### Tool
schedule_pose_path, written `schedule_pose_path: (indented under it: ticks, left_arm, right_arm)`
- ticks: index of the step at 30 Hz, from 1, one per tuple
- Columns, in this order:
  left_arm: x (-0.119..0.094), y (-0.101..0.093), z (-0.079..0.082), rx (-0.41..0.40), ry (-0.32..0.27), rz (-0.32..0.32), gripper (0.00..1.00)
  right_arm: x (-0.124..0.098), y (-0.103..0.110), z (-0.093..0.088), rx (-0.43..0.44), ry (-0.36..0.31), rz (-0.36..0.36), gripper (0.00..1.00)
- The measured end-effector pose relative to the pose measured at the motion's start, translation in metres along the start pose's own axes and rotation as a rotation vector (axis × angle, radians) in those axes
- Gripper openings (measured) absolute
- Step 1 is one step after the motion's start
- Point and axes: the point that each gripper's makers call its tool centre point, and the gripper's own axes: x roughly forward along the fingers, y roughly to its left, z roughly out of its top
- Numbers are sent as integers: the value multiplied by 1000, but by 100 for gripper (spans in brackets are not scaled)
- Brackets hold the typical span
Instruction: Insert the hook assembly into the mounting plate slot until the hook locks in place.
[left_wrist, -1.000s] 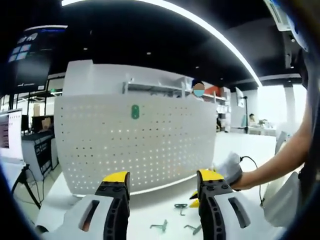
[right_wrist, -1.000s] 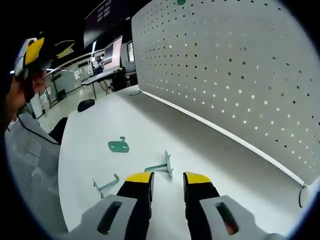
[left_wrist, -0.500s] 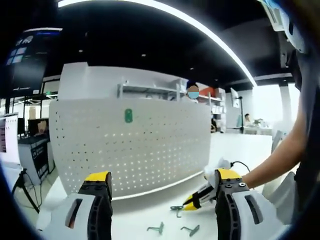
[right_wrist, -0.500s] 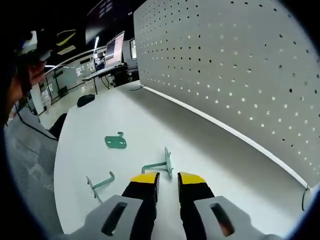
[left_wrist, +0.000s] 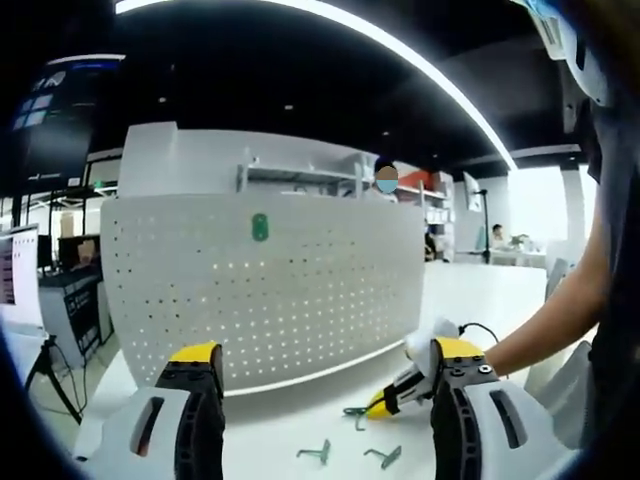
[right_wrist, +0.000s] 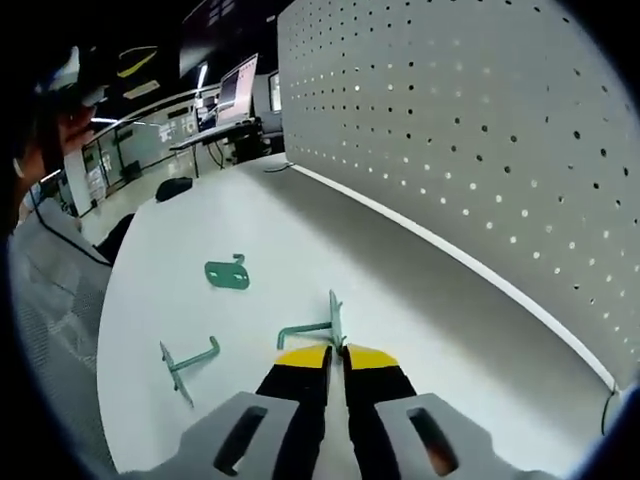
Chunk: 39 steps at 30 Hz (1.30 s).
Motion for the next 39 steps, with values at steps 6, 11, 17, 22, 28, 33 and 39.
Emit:
schedule_pose_path:
  ticks: [6,11,17,22,28,33,39]
  left_arm:
    - [0,1,0,-4,1,1,85]
    - [1,-1,0,-5,-1,-9,84]
    - [2,-5,-3,-5,6,-24,83]
    - [0,-6,-3,-8,2,-29,83]
    - [-2,-6,-2,-7,0,-31,82]
    - [-4,-8,-4,-3,2,-34,82]
    - [-5,-9,-6,-4,3,-37,81]
  right_arm:
    - [-2,-2,4,-14,-10,-6,2]
    - [-8,-2,10,-17,-19,-15,2]
    - [-15,-3,17,-31,-27,-23,2]
    - [-19,-2,25,-44,-32,-26,1]
    - [-19,-2,30,-54,-30,-29,1]
    - [-20,0,34,-56,-28,-27,1]
    - [-25,-2,40,-41,-30,-35,1]
